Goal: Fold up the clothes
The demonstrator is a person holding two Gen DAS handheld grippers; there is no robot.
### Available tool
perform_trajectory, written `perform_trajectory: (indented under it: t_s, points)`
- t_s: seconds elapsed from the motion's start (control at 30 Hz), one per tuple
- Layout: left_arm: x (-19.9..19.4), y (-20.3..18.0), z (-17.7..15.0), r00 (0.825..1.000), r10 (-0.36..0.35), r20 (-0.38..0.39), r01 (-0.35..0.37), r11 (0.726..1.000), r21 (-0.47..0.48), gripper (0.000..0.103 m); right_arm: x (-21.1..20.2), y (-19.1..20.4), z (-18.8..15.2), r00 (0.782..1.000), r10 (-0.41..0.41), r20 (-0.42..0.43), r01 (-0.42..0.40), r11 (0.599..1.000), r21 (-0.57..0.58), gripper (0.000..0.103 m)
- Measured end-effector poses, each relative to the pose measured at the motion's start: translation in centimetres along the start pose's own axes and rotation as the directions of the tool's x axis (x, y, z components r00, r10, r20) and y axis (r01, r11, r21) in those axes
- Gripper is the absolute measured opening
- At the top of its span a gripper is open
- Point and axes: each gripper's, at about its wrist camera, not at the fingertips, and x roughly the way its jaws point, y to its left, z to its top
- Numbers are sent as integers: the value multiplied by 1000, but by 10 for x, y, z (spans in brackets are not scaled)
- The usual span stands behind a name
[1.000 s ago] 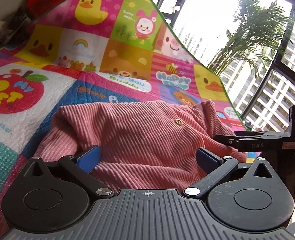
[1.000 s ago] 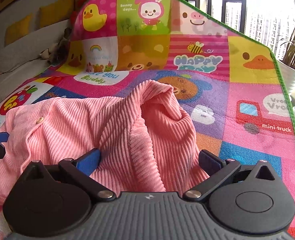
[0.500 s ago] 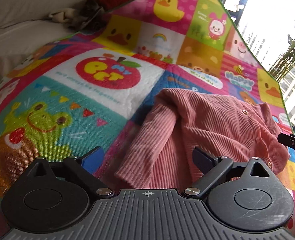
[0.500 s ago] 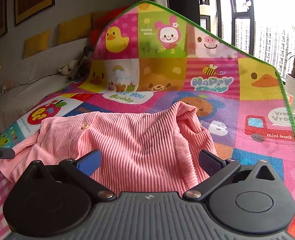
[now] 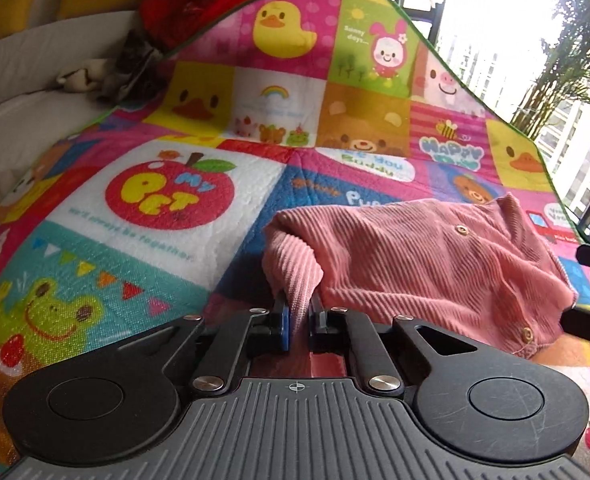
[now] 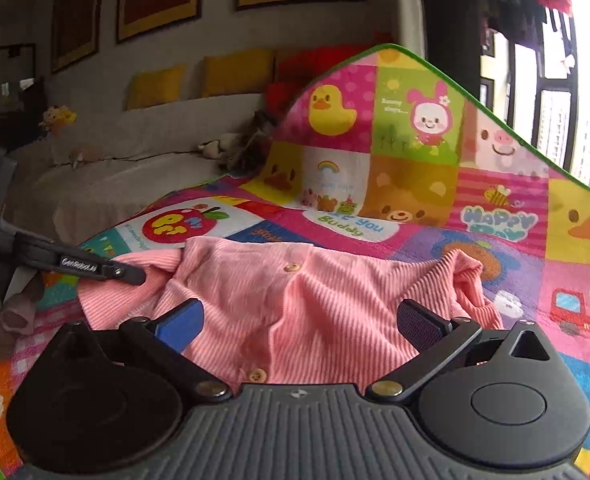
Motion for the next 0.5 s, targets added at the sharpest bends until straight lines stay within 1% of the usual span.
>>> perform_trajectory:
  t_s: [0.1,0.17,0.23,0.3,0.37,0.4,0.47,0.5]
  points:
    - [-2,4,11,994,-111,-16,110,991,-73,8,7,33,5,998,67,-14,-68,988,-137,97]
    - [-3,6,17,988,-153,-13,151,983,-100,8,11,55,9,994,110,-28,-113,967,-226,96]
    - [-4,4,23,984,-176,-6,175,980,-95,8,23,78,11,990,137,-46,-144,940,-308,93]
    - [-3,0,27,981,-193,-3,192,978,-86,8,42,92,14,987,138,-77,-156,929,-335,90]
    - [-2,-4,31,978,-206,-1,206,976,-77,8,62,102,17,988,116,-106,-145,932,-333,86]
    - [0,-6,32,978,-209,0,209,975,-72,8,69,105,17,989,99,-112,-131,933,-335,82]
    - [1,-9,34,975,-221,3,220,973,-68,8,85,111,19,990,64,-123,-103,935,-339,68]
    - [2,-10,35,974,-227,5,227,972,-67,8,91,113,19,992,44,-122,-84,935,-345,51]
